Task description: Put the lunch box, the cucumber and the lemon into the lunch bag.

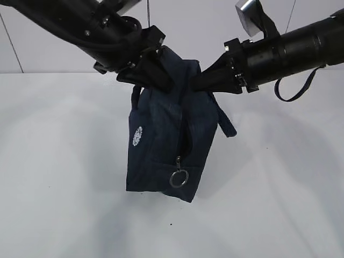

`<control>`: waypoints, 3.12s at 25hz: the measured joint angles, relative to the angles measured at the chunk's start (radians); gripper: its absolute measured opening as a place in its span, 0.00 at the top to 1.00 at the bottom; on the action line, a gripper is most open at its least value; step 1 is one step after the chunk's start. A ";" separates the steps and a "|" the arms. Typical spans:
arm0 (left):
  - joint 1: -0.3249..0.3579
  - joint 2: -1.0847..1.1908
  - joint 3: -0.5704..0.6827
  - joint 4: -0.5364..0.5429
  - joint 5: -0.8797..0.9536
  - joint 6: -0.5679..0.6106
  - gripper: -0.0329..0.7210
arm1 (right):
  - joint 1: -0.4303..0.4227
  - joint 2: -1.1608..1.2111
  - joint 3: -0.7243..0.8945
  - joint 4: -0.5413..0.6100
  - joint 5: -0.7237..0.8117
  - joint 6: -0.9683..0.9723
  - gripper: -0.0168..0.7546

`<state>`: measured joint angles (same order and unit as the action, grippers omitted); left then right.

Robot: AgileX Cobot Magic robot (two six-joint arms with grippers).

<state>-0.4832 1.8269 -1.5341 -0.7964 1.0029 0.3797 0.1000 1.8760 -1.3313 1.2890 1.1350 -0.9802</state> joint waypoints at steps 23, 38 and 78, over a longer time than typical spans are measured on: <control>-0.002 0.076 0.000 0.022 0.053 0.002 0.73 | 0.000 -0.002 0.000 -0.109 0.040 0.040 0.80; 0.015 -0.020 0.000 0.215 0.045 -0.047 0.55 | 0.000 -0.044 0.000 -0.031 0.039 0.041 0.52; -0.009 -0.772 0.507 0.365 -0.472 -0.040 0.61 | 0.000 -1.016 0.302 -0.342 -0.413 -0.031 0.57</control>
<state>-0.4924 1.0547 -1.0269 -0.4310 0.5309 0.3400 0.1000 0.8600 -1.0296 0.9475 0.7222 -1.0109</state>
